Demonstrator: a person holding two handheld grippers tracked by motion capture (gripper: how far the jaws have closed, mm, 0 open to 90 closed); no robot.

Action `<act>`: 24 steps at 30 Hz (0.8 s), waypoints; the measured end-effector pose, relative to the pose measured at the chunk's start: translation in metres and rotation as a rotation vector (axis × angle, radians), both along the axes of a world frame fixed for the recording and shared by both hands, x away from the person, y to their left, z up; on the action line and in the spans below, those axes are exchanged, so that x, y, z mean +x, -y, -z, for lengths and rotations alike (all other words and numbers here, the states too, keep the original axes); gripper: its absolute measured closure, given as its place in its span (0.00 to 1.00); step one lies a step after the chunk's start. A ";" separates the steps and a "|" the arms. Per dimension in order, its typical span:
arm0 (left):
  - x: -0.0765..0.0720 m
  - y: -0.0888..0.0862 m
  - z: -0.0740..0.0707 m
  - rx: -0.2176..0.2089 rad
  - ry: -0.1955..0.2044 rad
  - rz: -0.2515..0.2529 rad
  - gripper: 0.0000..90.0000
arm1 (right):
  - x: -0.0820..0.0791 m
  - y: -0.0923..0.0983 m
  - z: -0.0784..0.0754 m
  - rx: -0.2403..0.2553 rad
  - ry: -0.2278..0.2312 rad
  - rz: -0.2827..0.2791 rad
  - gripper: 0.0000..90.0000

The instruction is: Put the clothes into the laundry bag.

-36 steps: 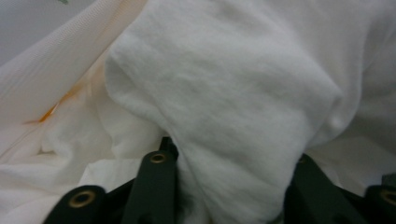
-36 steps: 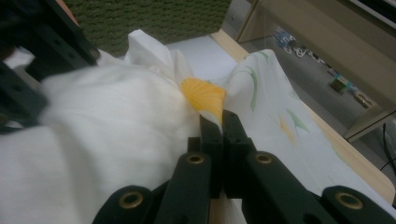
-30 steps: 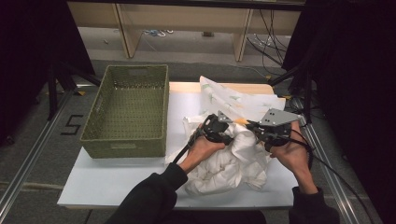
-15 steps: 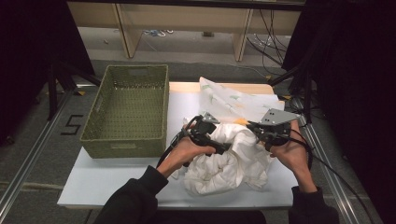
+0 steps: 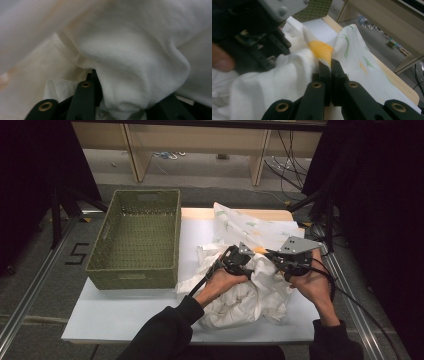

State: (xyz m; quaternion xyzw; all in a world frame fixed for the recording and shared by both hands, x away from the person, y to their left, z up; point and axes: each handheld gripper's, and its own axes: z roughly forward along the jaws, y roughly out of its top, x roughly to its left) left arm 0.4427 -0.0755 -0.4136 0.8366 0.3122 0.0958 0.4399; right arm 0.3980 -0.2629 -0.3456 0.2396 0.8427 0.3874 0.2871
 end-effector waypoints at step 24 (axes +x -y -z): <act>-0.018 -0.045 -0.013 -0.017 -0.077 0.018 0.17 | 0.002 -0.008 0.008 0.007 -0.020 -0.024 1.00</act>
